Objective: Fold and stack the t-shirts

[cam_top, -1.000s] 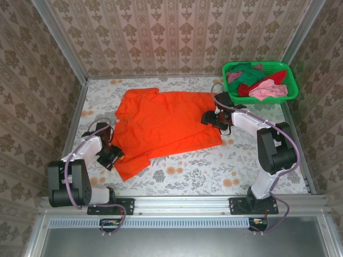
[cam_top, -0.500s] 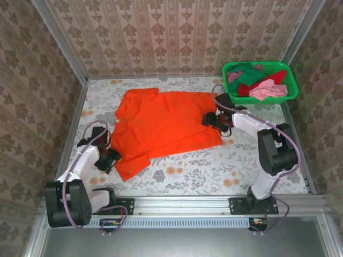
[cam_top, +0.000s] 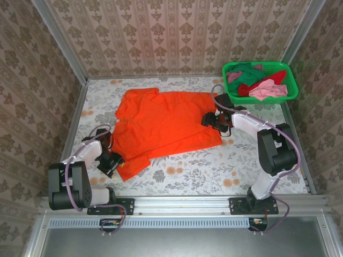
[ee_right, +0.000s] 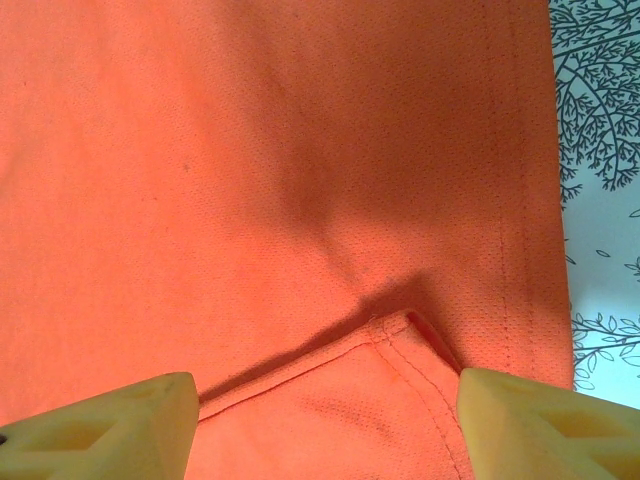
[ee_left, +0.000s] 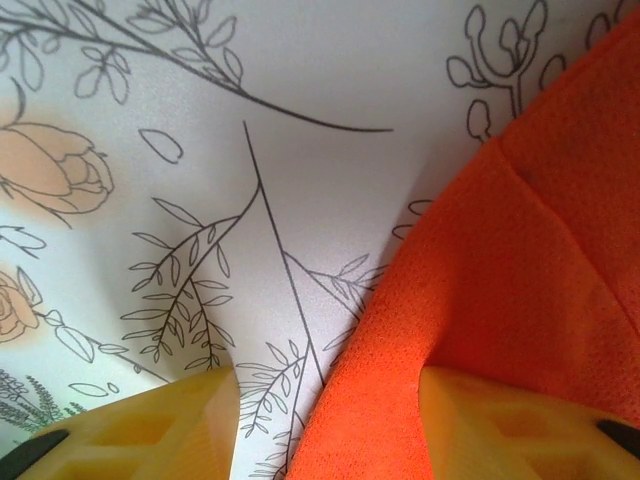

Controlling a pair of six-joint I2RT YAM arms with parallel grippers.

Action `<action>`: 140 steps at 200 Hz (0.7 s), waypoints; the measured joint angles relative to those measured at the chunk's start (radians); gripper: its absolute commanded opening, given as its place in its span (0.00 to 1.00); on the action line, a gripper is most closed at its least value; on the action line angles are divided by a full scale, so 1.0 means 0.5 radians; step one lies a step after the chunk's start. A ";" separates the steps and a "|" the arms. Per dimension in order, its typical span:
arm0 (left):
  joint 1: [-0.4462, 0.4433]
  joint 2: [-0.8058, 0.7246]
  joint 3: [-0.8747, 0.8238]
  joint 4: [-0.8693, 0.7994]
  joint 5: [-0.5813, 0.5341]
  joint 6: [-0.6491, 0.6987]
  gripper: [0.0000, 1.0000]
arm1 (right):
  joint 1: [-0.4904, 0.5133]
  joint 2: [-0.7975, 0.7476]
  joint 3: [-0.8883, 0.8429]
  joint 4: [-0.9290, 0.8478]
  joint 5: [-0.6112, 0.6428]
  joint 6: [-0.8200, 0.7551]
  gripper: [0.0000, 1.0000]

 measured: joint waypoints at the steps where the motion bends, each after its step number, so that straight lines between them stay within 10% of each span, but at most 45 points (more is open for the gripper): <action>1: 0.000 0.000 0.001 0.000 0.000 0.000 0.51 | 0.000 0.000 0.000 0.000 0.000 0.000 0.70; 82: 0.008 -0.066 0.039 0.069 -0.035 0.014 0.53 | 0.001 0.000 -0.008 0.008 0.000 0.029 0.70; 140: 0.020 0.179 0.118 0.099 -0.055 0.048 0.30 | 0.001 0.000 -0.008 0.003 -0.001 0.028 0.70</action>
